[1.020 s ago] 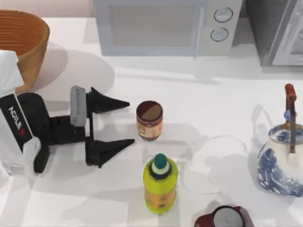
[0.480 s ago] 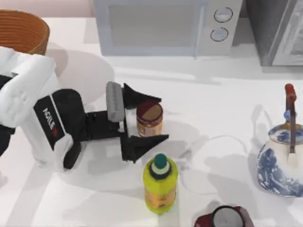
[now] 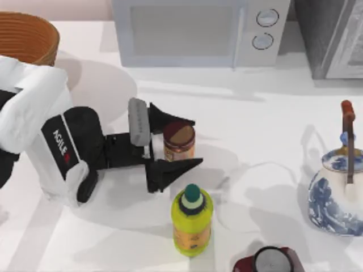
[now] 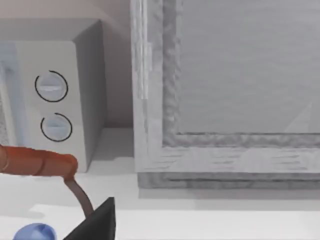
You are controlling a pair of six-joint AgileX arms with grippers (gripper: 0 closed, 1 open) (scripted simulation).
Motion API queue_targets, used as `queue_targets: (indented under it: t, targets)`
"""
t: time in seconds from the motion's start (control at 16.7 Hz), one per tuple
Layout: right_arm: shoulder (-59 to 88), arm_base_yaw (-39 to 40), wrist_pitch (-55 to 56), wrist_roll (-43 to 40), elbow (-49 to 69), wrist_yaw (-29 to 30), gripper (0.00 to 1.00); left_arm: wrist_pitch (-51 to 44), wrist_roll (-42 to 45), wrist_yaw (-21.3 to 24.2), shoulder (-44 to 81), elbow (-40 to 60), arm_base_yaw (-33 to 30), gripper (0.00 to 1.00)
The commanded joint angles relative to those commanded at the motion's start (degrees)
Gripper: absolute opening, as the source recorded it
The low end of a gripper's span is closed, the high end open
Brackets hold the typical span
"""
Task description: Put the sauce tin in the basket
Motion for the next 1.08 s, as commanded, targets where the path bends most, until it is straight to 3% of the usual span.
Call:
queue_targets:
  t: [0.54, 1.08]
  targets:
    - [0.0, 0.0, 0.0, 0.0, 0.0, 0.0, 1.00, 0.0, 0.0, 0.0, 0.0, 0.0, 0.0, 0.02]
    - [0.0, 0.0, 0.0, 0.0, 0.0, 0.0, 1.00, 0.0, 0.1, 0.0, -0.1, -0.1, 0.1, 0.00]
